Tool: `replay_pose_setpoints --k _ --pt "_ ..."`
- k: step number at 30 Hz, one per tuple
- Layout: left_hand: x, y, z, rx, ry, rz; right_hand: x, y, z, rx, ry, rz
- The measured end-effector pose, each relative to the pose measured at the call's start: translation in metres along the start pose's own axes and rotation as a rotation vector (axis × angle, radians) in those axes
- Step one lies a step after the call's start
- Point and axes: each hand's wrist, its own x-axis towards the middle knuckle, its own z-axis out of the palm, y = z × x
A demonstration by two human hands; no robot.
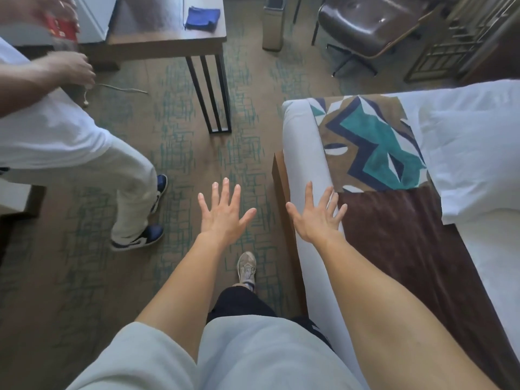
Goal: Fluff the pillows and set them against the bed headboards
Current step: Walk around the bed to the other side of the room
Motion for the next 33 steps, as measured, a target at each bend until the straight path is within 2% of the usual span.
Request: replay_pose_setpoints --k 14,22,33 --pt "0.144 -0.047 -0.059 0.014 -0.036 0.048 0.113 -0.09 -0.06 0.017 -0.015 0.017" --pt "0.215 -0.04 -0.072 0.017 -0.055 0.019 0.186 -0.097 -0.077 0.019 -0.065 0.016" --pt "0.351 0.004 -0.113 -0.055 -0.051 -0.074 0.341 -0.09 -0.148 0.029 -0.063 -0.04"
